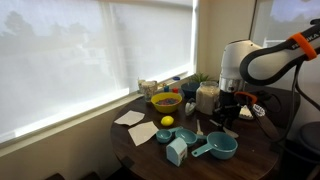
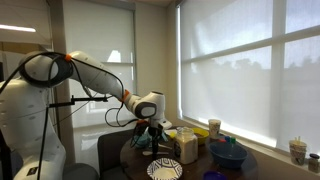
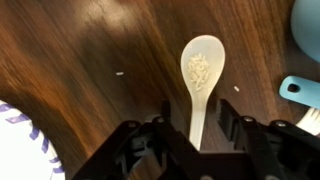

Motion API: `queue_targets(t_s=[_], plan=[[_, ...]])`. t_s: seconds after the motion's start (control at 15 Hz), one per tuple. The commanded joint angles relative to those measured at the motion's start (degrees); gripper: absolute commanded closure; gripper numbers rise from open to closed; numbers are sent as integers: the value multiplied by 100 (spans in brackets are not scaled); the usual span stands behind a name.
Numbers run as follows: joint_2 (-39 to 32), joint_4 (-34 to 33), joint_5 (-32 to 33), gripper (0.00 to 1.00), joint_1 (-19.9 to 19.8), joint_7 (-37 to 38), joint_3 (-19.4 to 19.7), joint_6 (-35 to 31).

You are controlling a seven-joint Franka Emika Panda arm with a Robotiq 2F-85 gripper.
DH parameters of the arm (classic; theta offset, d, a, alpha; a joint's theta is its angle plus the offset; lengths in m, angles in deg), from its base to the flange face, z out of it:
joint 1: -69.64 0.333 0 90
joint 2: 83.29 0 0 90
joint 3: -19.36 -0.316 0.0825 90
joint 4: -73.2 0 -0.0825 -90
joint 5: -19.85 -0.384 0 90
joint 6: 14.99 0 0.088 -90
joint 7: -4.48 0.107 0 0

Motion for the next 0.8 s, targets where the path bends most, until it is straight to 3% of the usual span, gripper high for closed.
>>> queue_targets(t_s=[0.0, 0.2, 0.6, 0.73], plan=[[-47, -6, 215, 53, -38, 312, -18, -91], [-47, -1, 264, 50, -39, 410, -22, -87], [-49, -4, 359, 83, -56, 516, -21, -84], [-47, -2, 370, 83, -64, 533, -24, -84]])
